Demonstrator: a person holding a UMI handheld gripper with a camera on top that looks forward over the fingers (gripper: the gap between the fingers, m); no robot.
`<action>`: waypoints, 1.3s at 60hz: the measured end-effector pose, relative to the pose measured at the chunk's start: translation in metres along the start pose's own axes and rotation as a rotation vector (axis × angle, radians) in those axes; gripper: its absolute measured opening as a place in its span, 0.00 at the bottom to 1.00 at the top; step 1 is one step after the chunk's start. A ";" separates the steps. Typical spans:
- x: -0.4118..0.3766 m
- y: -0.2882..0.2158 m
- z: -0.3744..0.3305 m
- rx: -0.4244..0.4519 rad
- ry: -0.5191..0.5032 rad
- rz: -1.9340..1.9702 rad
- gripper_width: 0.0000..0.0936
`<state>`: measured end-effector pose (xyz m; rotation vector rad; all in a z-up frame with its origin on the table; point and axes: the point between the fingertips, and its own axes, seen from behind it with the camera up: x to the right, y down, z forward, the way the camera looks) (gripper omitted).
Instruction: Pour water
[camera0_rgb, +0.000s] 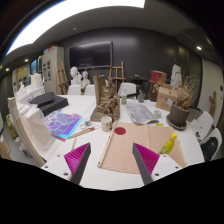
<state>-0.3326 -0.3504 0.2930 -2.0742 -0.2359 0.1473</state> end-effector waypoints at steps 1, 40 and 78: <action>0.002 0.001 0.000 -0.003 0.009 0.004 0.92; 0.272 0.135 0.127 0.035 0.359 0.103 0.91; 0.312 0.133 0.230 0.094 0.298 0.079 0.33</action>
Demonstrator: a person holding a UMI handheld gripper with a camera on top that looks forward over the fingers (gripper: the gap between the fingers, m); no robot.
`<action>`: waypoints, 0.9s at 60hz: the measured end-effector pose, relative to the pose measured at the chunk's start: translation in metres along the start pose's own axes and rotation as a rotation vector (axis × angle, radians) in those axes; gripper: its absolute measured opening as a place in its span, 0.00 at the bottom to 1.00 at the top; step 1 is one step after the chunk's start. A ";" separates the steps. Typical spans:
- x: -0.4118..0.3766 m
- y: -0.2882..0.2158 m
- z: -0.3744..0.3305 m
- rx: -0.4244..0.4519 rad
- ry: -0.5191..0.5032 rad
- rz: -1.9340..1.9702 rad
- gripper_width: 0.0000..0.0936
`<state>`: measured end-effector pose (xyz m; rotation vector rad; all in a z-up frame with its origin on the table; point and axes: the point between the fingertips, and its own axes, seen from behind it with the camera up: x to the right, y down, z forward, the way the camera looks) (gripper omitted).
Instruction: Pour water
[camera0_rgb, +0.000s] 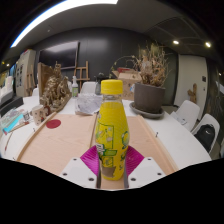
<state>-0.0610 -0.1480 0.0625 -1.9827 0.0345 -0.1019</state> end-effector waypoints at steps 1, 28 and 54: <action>0.001 -0.001 0.000 -0.001 0.006 -0.007 0.32; -0.038 -0.145 0.027 0.050 0.207 -0.347 0.33; -0.243 -0.254 0.124 0.203 0.338 -1.311 0.32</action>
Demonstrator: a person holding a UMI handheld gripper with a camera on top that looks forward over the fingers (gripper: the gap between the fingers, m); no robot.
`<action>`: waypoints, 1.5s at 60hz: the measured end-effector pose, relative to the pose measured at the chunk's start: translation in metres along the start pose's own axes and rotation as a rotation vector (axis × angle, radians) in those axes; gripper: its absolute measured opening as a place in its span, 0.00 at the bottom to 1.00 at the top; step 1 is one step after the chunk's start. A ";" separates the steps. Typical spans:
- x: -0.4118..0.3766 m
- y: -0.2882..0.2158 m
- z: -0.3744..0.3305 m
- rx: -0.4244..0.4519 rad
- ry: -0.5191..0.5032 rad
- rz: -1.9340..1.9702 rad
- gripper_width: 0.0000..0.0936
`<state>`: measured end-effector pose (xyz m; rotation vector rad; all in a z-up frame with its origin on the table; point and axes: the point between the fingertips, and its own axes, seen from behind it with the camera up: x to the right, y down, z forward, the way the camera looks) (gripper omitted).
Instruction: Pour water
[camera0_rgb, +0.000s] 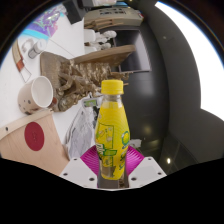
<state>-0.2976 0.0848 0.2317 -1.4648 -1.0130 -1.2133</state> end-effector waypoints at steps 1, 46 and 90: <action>-0.004 -0.007 0.002 0.012 0.002 -0.039 0.32; -0.034 -0.049 0.013 0.082 -0.214 0.345 0.33; -0.172 -0.041 -0.005 0.076 -0.626 1.294 0.46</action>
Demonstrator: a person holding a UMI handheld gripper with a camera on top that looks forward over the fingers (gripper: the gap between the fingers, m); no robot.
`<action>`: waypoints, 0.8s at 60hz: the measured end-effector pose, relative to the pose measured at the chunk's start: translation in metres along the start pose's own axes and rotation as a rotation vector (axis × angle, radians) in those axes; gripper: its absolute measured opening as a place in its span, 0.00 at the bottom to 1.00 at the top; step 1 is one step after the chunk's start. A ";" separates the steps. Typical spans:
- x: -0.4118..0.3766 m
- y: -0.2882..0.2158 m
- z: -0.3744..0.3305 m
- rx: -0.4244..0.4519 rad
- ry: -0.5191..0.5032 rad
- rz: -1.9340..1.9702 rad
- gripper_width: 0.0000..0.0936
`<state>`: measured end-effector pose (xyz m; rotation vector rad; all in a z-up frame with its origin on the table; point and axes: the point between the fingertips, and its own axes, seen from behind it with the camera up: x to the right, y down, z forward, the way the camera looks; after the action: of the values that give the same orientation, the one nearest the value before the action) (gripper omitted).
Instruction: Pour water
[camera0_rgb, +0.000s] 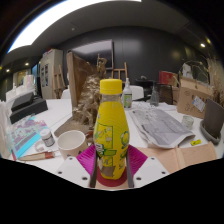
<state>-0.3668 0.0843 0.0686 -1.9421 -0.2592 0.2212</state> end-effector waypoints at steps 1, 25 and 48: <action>-0.002 0.000 0.003 0.000 0.001 0.001 0.48; -0.008 -0.034 -0.102 -0.127 0.152 0.049 0.92; -0.089 -0.030 -0.290 -0.215 0.321 0.043 0.93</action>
<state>-0.3746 -0.1866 0.2068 -2.1616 -0.0285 -0.0959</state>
